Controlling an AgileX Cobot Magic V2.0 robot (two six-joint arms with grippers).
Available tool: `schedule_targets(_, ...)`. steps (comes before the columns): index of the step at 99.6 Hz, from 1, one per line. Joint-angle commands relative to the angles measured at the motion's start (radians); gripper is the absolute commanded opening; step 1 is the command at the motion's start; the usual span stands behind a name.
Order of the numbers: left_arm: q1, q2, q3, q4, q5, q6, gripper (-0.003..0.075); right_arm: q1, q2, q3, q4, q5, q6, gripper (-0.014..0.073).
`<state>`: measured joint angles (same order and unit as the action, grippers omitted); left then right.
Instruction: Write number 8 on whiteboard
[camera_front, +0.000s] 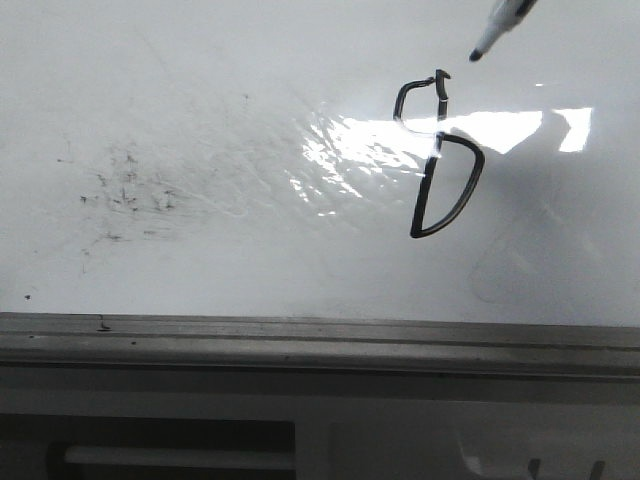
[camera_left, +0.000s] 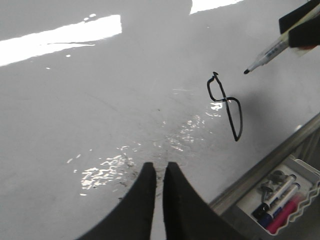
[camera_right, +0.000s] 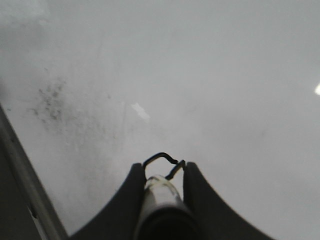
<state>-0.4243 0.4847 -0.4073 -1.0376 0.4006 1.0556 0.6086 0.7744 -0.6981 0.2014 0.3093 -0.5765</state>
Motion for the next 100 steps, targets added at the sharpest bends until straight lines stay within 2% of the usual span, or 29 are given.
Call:
schedule_targets(1, 0.003, 0.038, -0.047, -0.038, 0.033, 0.001, 0.02, 0.04, -0.068, -0.033, 0.02, -0.013, -0.008, -0.0043)
schedule_targets(3, 0.003, 0.046, -0.054, -0.04, 0.048, 0.001, 0.0273, 0.051, -0.077, -0.033, 0.022, 0.002, -0.008, -0.0043)
schedule_targets(10, -0.004, 0.099, -0.081, -0.045, 0.083, 0.006, 0.0418, 0.088, -0.083, -0.033, 0.038, 0.046, -0.008, -0.0043)
schedule_targets(16, -0.016, 0.156, -0.111, -0.076, 0.123, 0.078, 0.0467, 0.121, -0.072, -0.033, 0.047, 0.068, -0.008, -0.0043)
schedule_targets(32, -0.097, 0.318, -0.179, -0.271, 0.277, 0.434, 0.0437, 0.255, -0.011, -0.033, 0.048, 0.034, -0.008, -0.0044)
schedule_targets(44, -0.186, 0.435, -0.223, -0.336, 0.32, 0.557, 0.0437, 0.368, 0.037, -0.033, 0.048, -0.016, -0.01, -0.0046)
schedule_targets(59, -0.29, 0.552, -0.282, -0.329, 0.32, 0.616, 0.0437, 0.469, 0.083, -0.033, 0.048, -0.072, -0.01, -0.0046)
schedule_targets(79, -0.331, 0.638, -0.32, -0.329, 0.32, 0.625, 0.0436, 0.484, 0.098, -0.033, 0.048, -0.079, -0.01, -0.0046)
schedule_targets(90, -0.331, 0.644, -0.32, -0.322, 0.32, 0.625, 0.0388, 0.484, 0.096, -0.033, 0.048, -0.079, -0.01, -0.0046)
schedule_targets(100, -0.331, 0.644, -0.32, -0.313, 0.32, 0.625, 0.0293, 0.484, 0.096, -0.033, 0.048, -0.079, -0.01, -0.0046)
